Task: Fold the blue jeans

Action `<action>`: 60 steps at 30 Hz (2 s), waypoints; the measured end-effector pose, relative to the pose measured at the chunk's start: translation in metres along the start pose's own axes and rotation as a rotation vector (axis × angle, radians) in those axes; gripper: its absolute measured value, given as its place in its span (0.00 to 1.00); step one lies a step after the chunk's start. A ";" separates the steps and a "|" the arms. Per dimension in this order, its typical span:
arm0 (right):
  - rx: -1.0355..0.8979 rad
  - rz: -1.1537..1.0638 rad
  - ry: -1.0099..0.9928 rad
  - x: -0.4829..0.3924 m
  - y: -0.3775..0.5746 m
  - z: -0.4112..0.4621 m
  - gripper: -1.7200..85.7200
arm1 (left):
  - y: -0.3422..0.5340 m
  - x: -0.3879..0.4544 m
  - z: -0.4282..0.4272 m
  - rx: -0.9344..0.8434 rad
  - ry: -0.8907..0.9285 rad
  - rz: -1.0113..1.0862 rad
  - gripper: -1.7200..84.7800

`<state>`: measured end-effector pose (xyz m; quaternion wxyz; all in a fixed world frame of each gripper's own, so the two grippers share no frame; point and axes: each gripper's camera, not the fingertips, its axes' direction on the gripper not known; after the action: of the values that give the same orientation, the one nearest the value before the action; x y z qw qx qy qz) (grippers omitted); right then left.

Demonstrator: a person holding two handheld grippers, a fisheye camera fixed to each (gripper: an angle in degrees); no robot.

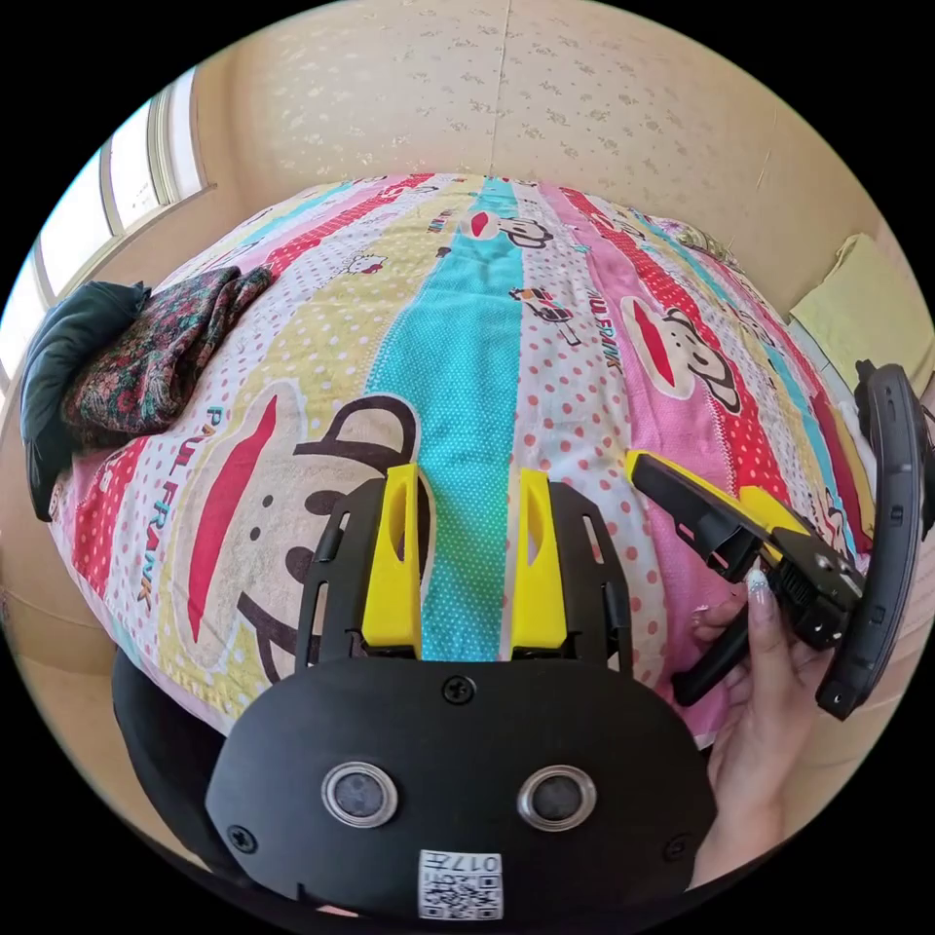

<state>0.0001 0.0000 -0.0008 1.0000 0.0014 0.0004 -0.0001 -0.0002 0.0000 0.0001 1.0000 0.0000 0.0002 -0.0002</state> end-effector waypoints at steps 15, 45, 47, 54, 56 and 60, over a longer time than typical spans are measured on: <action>-0.001 0.003 -0.007 0.003 -0.002 -0.007 0.31 | 0.000 -0.003 -0.001 -0.002 -0.017 0.002 0.18; -0.012 0.004 -0.011 0.003 -0.005 -0.011 0.31 | 0.001 -0.059 0.001 0.015 0.122 -0.163 0.13; -0.012 0.004 -0.012 0.003 -0.005 -0.011 0.31 | 0.000 -0.058 0.001 0.011 0.112 -0.158 0.12; -0.018 0.004 -0.011 0.003 -0.006 -0.011 0.31 | -0.006 -0.053 0.003 -0.015 0.089 -0.133 0.12; -0.018 0.004 -0.011 0.003 -0.006 -0.011 0.31 | -0.008 -0.050 0.004 -0.020 0.075 -0.128 0.12; -0.018 0.001 -0.010 0.003 -0.006 -0.010 0.31 | -0.009 -0.041 0.004 -0.023 0.031 -0.107 0.12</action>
<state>0.0026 -0.0057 -0.0111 1.0000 -0.0078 -0.0047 0.0005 -0.0416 -0.0091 0.0040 0.9984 -0.0116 0.0159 -0.0538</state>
